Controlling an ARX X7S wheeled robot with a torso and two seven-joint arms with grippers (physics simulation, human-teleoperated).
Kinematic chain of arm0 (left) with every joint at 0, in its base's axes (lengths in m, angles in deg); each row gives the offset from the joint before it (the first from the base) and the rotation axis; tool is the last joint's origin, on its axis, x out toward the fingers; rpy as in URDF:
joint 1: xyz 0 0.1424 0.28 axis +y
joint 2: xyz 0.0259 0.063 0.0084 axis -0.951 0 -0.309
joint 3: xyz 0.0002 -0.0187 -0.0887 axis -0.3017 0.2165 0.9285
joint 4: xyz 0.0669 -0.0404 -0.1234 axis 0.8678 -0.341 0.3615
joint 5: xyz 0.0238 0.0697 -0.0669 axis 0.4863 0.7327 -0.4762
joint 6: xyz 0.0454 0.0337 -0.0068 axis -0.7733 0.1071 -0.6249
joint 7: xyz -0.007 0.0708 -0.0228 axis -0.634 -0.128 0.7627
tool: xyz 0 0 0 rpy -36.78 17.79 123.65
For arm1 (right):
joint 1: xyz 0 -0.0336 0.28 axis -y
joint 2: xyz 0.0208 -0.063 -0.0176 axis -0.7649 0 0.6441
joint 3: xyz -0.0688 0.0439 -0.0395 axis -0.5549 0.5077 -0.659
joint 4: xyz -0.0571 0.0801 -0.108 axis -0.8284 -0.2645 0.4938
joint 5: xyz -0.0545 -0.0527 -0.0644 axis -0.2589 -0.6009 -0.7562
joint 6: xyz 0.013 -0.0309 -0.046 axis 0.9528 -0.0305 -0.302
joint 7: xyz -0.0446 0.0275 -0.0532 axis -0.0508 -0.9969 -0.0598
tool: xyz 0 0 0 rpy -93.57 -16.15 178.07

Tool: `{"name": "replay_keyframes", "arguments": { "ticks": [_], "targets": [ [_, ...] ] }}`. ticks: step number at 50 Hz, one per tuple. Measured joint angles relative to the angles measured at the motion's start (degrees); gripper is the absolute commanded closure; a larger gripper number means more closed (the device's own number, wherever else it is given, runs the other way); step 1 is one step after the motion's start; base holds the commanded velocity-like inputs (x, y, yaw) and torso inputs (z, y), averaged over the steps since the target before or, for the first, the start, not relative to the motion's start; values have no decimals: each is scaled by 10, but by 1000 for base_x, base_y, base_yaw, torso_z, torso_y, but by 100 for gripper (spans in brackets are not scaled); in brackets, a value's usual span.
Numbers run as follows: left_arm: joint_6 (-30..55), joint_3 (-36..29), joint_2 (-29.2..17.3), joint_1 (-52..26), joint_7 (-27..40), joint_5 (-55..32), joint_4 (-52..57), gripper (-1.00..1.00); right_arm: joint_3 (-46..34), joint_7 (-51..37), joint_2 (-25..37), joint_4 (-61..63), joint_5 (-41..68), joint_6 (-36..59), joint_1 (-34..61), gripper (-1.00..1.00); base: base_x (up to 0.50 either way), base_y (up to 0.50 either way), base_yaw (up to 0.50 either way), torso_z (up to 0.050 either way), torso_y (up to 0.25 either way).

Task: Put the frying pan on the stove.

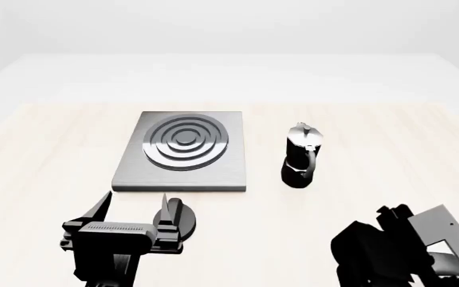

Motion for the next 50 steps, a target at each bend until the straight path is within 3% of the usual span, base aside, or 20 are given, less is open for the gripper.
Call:
{"name": "replay_keyframes", "arguments": {
  "ticks": [22, 23, 41, 50],
  "targets": [
    [-1, -4, -2, -2, 4, -1, -2, -100, 6, 8, -3, -35, 17, -20, -1, -100, 0, 0, 0, 0, 0],
    [-1, -4, -2, -2, 4, -1, -2, -100, 6, 9, -3, -36, 18, -21, -1, 100, 0, 0, 0, 0, 0],
    [0, -7, -6, -3, 7, -4, 2, -100, 3, -1, 0, -29, 23, -28, -11, 100, 0, 0, 0, 0, 0],
    [-7, -4, -8, 0, 8, -7, -2, -100, -28, 38, 20, 5, 11, -48, -40, 100, 0, 0, 0, 0, 1]
  ]
}}
